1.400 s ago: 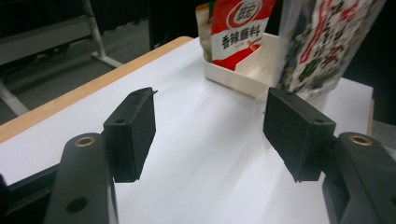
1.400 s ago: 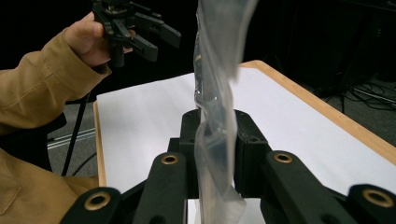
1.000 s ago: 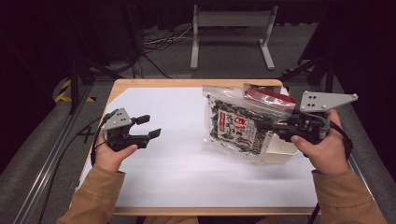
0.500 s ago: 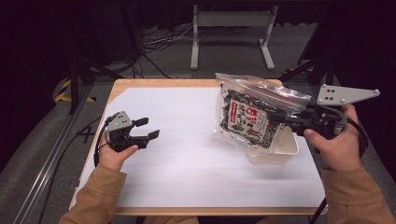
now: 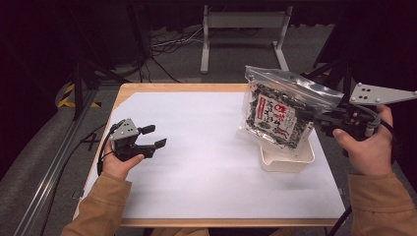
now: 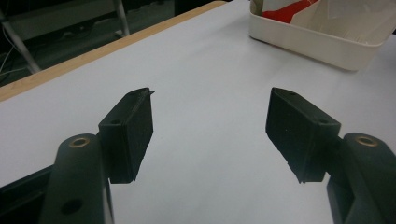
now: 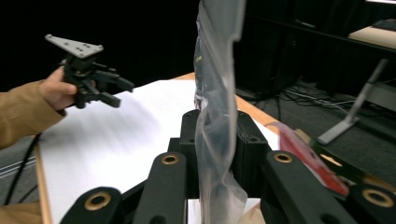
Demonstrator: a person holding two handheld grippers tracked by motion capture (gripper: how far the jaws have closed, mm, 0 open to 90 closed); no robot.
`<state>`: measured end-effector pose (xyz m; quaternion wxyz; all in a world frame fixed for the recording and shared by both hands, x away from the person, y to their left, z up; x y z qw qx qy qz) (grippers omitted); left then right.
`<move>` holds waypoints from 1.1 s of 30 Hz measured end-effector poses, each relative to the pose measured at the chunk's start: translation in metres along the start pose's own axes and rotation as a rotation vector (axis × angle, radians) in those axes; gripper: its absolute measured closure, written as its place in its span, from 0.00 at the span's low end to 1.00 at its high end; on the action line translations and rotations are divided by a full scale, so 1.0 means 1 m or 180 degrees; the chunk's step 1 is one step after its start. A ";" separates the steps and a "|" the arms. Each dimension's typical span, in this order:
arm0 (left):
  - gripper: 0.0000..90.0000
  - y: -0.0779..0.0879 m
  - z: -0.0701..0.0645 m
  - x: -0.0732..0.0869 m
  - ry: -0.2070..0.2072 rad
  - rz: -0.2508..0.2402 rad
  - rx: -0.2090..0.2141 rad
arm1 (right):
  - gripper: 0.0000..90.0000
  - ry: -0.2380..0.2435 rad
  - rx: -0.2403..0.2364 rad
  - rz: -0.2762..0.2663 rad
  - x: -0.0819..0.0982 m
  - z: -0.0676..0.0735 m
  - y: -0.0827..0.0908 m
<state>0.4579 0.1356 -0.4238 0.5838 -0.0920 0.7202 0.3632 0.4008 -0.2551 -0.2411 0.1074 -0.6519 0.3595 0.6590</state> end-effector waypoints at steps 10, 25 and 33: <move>0.37 0.000 0.001 0.002 0.0028 0.0017 -0.0010 | 0.85 -0.0051 0.0254 -0.0009 0.009 -0.024 0.008; 0.37 0.003 0.002 0.004 0.0044 0.0023 -0.0037 | 0.85 -0.0208 0.0335 0.0043 0.036 -0.047 0.004; 0.37 0.002 0.002 0.004 0.0020 0.0028 -0.0042 | 0.85 -0.0215 0.0381 0.0149 0.051 -0.052 0.001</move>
Point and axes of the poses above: each handheld gripper's, and its own axes: y roughly backward along the jaws, x roughly out of its underside, z roughly to its left, the point moved 10 cm from there along -y, roughly forward along the jaws, and after that the axes turned 3 degrees about y, right-handed, at the moved point
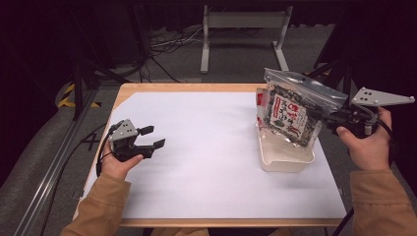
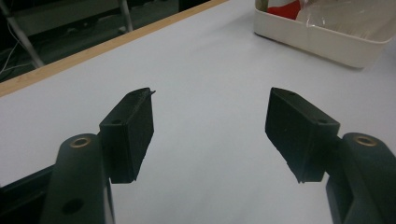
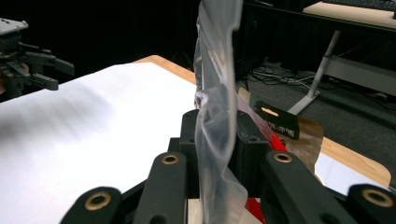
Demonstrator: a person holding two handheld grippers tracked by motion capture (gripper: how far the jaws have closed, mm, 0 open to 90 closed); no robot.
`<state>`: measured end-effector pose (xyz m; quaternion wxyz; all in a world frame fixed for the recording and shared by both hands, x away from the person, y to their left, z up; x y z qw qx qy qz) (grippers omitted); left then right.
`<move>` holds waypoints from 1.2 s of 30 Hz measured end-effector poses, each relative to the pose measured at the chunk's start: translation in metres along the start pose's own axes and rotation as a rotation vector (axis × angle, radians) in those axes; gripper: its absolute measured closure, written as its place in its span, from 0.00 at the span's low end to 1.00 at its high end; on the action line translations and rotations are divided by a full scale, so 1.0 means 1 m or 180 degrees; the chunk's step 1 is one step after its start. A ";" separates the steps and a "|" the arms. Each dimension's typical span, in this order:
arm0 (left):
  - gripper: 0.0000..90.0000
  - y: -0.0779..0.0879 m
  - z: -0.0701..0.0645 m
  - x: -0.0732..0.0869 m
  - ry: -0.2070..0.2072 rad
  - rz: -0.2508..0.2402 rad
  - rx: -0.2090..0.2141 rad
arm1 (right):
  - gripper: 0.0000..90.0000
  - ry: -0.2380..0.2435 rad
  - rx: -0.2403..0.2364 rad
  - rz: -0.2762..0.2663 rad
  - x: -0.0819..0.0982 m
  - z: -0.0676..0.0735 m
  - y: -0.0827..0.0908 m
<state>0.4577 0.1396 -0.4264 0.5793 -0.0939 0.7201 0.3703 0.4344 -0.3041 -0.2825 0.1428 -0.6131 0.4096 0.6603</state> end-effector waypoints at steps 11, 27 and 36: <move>0.37 0.001 0.001 0.000 0.0015 0.0003 -0.0004 | 0.85 -0.0010 0.0050 0.0135 0.015 -0.003 -0.008; 0.36 0.002 0.003 0.000 0.0030 -0.0010 -0.0033 | 0.85 -0.0069 0.0059 0.0328 0.037 -0.003 -0.017; 0.36 0.002 0.003 0.001 0.0036 0.0000 -0.0030 | 0.85 -0.0111 0.0036 0.0324 0.043 -0.005 -0.017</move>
Point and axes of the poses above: each handheld gripper's, and its own axes: y roughly backward along the jaws, x roughly out of its underside, z roughly to its left, the point moved 10 cm from there along -y, roughly forward along the jaws, and after that the axes turned 3 degrees about y, right-handed, at the moved point
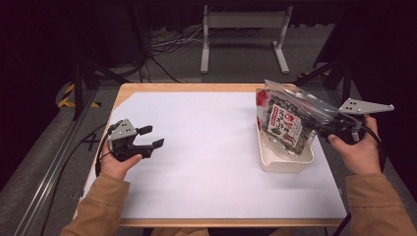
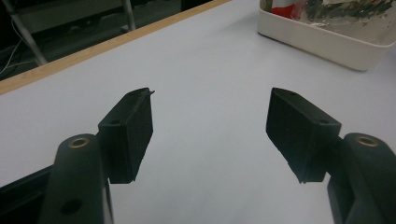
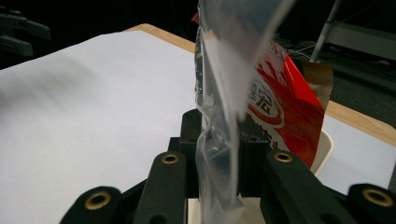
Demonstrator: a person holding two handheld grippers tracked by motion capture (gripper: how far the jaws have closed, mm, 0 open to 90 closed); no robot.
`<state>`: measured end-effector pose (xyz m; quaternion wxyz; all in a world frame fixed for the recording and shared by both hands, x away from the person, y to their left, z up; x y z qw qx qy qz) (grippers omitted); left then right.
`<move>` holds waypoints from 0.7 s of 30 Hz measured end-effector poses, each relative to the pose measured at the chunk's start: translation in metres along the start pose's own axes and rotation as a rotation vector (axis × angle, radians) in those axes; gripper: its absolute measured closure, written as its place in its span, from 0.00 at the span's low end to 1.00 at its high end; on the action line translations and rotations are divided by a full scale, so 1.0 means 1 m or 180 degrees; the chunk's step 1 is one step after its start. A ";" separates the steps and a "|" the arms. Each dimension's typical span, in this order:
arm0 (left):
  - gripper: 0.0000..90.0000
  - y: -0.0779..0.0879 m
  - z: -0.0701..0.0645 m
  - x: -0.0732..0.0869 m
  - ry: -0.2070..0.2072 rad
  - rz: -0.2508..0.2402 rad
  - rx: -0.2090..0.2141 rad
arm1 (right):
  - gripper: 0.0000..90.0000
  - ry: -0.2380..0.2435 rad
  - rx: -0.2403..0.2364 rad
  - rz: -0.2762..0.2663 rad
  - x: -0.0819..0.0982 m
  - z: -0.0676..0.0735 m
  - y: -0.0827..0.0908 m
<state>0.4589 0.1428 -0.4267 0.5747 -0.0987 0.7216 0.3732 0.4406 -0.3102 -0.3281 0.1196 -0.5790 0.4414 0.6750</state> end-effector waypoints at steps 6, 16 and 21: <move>0.36 0.000 -0.001 0.000 0.0010 0.0003 0.0003 | 0.85 -0.0014 -0.0017 -0.0017 0.003 -0.001 -0.002; 0.36 -0.001 -0.001 0.000 0.0020 0.0007 0.0010 | 0.85 -0.0077 0.0012 0.0021 0.014 -0.002 -0.010; 0.36 -0.001 -0.001 0.000 0.0020 0.0014 0.0025 | 0.85 -0.0157 0.0045 0.0050 0.023 -0.008 -0.010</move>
Point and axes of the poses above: each handheld gripper's, and its own axes: y roughly backward along the jaws, x roughly out of its underside, z roughly to its left, the point moved 10 cm from there along -y, roughly forward along the jaws, and after that the axes turned 3 degrees about y, right-handed, at the moved point
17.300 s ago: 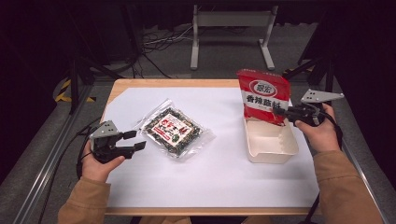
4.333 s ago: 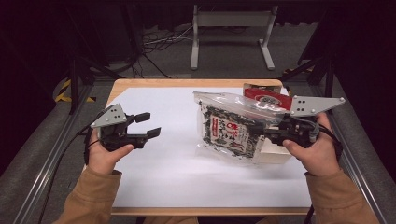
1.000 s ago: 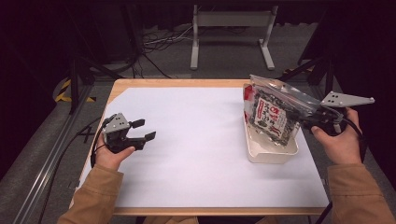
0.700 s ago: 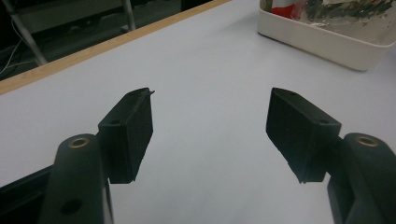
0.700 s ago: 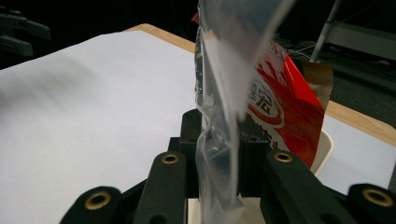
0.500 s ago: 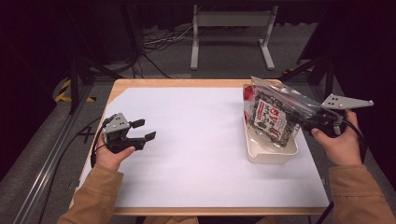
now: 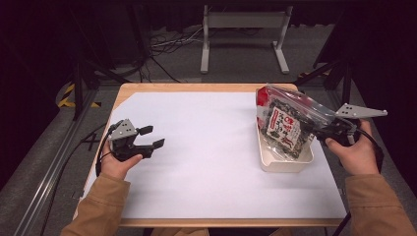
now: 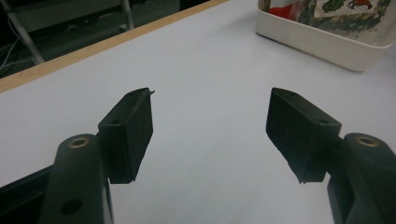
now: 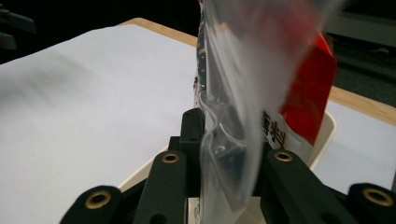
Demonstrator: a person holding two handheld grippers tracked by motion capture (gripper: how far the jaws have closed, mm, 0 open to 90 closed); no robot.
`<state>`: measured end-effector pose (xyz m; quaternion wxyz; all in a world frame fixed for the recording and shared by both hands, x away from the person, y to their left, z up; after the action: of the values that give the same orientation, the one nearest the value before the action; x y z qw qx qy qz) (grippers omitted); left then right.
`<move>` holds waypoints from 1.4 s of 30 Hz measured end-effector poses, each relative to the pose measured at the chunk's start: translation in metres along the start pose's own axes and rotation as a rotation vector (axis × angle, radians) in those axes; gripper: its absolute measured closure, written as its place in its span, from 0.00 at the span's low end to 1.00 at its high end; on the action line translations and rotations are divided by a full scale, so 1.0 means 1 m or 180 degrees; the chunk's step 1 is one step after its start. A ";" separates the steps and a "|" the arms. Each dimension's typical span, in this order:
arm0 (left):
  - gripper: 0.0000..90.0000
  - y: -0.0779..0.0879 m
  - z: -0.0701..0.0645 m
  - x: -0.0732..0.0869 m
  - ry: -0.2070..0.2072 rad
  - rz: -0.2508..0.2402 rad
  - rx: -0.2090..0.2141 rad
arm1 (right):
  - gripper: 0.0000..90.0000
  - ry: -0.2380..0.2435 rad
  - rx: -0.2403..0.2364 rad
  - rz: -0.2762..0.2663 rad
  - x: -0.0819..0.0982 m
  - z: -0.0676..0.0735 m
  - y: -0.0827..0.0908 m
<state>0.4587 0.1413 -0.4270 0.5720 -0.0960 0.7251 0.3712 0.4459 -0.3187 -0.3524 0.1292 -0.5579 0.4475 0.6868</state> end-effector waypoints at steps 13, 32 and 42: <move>0.36 -0.002 -0.001 0.002 -0.0015 0.0052 0.0003 | 0.85 -0.0044 0.0024 -0.0062 0.009 0.000 0.002; 0.36 0.002 0.000 0.004 0.0028 0.0044 0.0005 | 0.47 -0.0168 0.0267 -0.0369 -0.001 -0.012 0.000; 0.36 0.006 -0.010 0.002 0.0024 0.0031 0.0071 | 0.38 -0.0094 0.0398 -0.0538 0.001 -0.001 0.024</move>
<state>0.4475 0.1395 -0.4255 0.5684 -0.0874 0.7319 0.3656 0.4300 -0.3329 -0.3422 0.2278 -0.5744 0.4389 0.6524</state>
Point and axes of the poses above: each handheld gripper's, and its own axes: y roughly backward along the jaws, x roughly out of its underside, z roughly to its left, the point moved 10 cm from there along -y, roughly forward along the jaws, and after that the axes turned 3 degrees about y, right-handed, at the moved point
